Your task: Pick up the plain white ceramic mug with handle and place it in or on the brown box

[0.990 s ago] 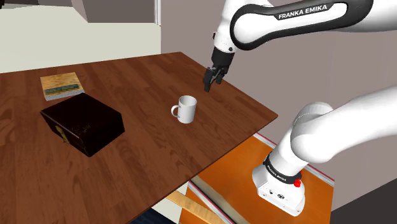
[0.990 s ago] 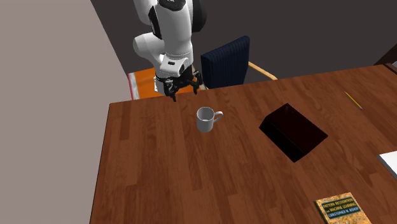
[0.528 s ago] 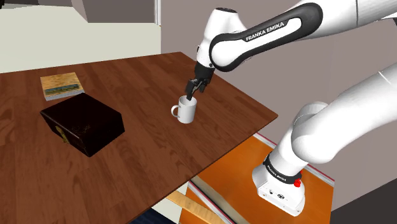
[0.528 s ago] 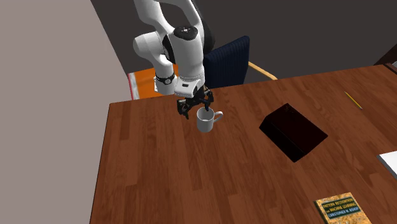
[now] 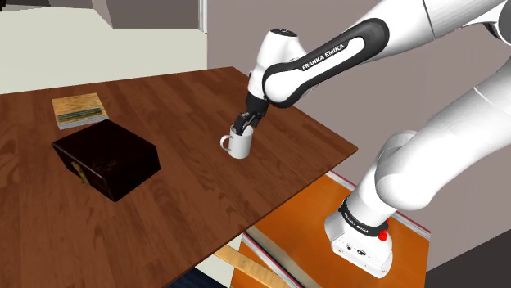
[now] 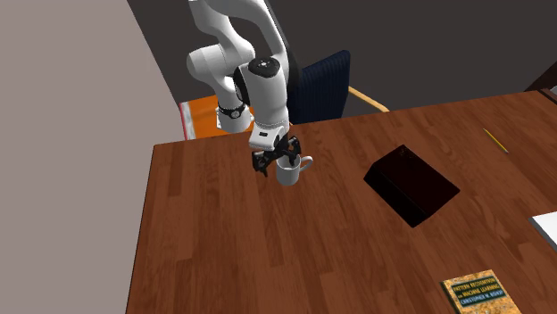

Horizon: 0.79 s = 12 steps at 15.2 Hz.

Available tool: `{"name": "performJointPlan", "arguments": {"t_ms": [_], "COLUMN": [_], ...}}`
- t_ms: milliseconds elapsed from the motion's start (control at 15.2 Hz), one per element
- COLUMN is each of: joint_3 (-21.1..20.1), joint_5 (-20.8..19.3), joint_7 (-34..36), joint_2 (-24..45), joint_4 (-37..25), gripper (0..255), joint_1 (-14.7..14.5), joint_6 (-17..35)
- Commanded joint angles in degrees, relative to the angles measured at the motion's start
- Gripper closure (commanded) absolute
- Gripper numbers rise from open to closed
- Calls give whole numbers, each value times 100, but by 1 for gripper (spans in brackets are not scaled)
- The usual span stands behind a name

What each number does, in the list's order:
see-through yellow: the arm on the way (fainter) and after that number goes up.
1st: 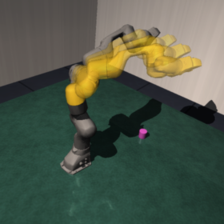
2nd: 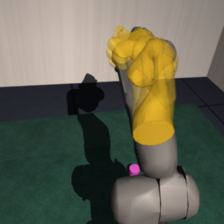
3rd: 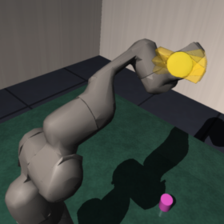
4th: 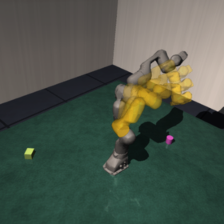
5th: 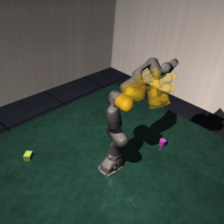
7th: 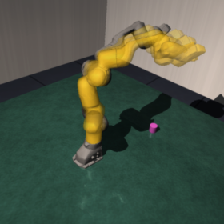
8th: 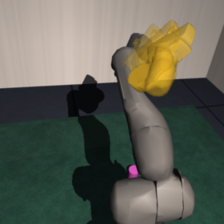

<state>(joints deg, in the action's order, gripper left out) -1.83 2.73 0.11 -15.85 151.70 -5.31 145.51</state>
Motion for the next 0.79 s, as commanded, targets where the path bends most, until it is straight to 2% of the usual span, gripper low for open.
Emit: {"name": "performJointPlan", "arguments": {"t_ms": [0,396,462,726], "joint_3": [0,0,0,0], "joint_5": [1,1,1,1], "joint_7": [-3,-3,-3,-3], "joint_2": [61,60,60,60], "joint_4": [6,5,5,5], "gripper": [0,0,255,255], "joint_1": [0,0,0,0], "joint_6": [72,71,71,71]}}
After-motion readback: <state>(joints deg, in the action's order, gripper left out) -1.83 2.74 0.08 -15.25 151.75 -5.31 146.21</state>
